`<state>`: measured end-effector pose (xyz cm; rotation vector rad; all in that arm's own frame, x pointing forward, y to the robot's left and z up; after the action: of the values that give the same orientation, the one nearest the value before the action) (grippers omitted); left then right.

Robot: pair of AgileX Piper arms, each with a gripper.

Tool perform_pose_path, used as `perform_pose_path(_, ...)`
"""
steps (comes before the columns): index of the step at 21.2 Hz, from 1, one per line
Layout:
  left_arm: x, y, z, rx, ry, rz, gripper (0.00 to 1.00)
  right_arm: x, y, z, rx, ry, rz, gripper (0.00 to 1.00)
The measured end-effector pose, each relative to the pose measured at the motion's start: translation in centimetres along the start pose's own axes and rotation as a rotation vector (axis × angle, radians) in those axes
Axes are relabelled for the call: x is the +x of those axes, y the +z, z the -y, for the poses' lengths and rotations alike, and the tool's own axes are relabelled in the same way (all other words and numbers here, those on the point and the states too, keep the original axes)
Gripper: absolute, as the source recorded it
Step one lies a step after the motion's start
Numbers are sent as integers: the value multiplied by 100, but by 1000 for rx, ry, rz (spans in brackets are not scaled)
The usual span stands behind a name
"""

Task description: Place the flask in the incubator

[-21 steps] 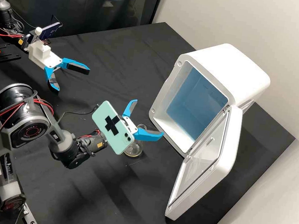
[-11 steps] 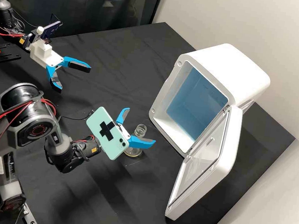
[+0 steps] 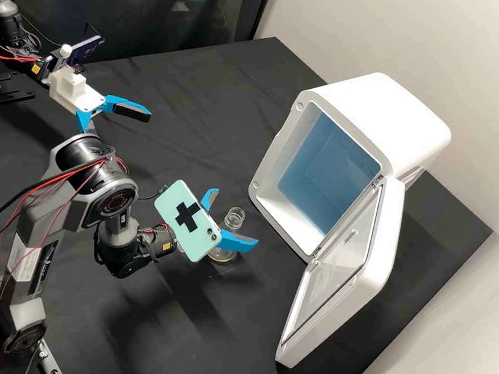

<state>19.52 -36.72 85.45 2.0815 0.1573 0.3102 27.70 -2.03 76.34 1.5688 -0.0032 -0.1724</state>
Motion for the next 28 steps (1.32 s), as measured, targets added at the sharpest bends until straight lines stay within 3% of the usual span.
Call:
perform_pose_path(4,1,10,2,0,-1,5,100,106,12,26,-4,13,13,100)
perform_pose_path(12,6,41,10,-1,-4,17,100,338,126,132,-8,6,83,100)
perform_pose_path(14,7,48,11,-1,-4,19,100,389,167,155,-16,7,106,100)
perform_pose_path(18,7,45,10,-2,-4,17,100,488,213,204,-42,0,116,100)
perform_pose_path(25,9,66,14,-3,-5,25,100,571,362,128,-32,30,155,100)
perform_pose_path(28,0,78,-13,0,8,30,100,605,446,97,-28,47,173,100)
